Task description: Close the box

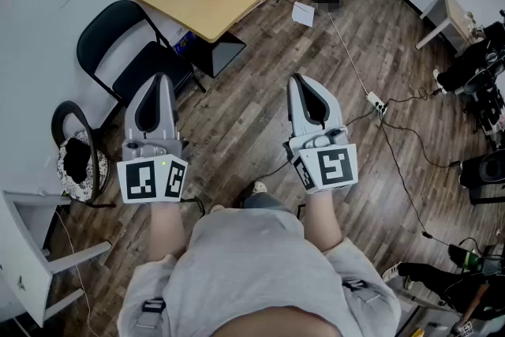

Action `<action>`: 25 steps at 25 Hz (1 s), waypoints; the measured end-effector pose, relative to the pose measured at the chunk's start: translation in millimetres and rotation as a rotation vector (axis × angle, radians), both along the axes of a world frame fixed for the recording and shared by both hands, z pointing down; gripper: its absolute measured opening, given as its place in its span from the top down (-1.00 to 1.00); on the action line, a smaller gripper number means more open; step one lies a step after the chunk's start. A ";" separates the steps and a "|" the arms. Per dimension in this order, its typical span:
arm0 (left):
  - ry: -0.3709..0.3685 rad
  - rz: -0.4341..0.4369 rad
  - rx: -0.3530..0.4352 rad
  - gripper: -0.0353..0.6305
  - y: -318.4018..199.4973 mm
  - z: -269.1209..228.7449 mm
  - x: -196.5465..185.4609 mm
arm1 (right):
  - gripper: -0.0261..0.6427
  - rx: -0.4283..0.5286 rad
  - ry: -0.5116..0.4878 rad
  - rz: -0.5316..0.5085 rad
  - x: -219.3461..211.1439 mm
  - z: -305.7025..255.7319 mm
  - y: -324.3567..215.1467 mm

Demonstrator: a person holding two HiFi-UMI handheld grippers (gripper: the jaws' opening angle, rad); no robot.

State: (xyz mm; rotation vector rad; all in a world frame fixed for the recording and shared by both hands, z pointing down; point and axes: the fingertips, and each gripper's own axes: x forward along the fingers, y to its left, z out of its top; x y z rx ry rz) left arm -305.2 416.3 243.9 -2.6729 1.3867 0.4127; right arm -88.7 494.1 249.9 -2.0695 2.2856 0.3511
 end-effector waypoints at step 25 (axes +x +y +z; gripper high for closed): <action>0.010 -0.077 0.035 0.71 -12.7 -4.4 63.7 | 0.90 0.031 -0.041 -0.091 68.7 0.4 -31.3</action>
